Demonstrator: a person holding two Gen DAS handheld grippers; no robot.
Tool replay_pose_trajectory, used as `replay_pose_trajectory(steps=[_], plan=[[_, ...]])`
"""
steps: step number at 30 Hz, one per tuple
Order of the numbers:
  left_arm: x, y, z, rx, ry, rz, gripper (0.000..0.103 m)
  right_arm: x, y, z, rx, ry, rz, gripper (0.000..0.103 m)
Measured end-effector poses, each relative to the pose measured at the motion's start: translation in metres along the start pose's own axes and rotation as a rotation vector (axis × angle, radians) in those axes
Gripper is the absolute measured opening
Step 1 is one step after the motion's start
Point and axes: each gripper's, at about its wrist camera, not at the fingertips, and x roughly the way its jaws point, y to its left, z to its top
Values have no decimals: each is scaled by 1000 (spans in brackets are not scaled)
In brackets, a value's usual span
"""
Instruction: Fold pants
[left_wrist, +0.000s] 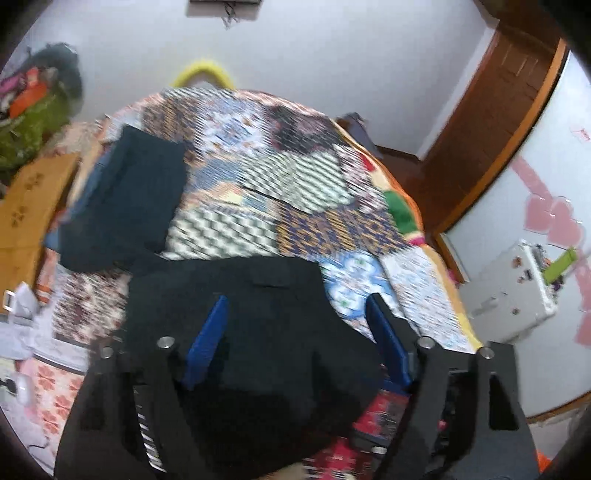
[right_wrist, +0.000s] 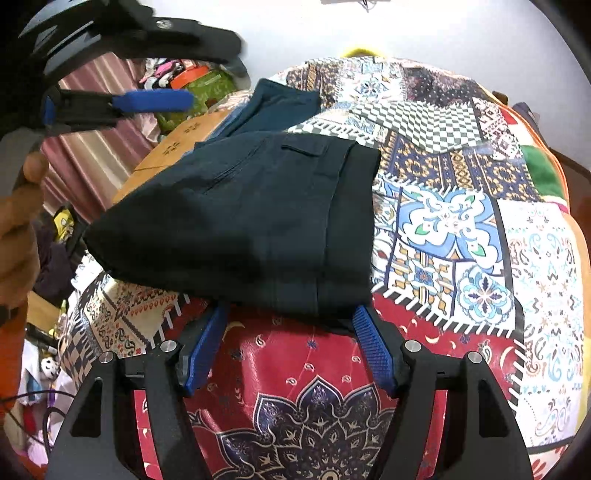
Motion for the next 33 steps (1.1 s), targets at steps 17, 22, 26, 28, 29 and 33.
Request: replay_pose_trajectory(steps=[17, 22, 26, 28, 29, 33], plan=[[108, 134, 39, 31, 191, 380, 94, -5, -2, -2, 46, 1, 21, 66], [139, 154, -7, 130, 244, 434, 103, -5, -3, -3, 54, 11, 14, 66], [121, 155, -25, 137, 226, 481, 103, -7, -5, -5, 55, 17, 6, 66], [110, 154, -35, 150, 224, 504, 103, -10, -5, -5, 54, 14, 0, 66], [104, 154, -40, 152, 226, 514, 103, -12, -5, -5, 54, 10, -1, 66], [76, 152, -64, 136, 238, 523, 103, -23, -2, -4, 46, -22, -3, 66]])
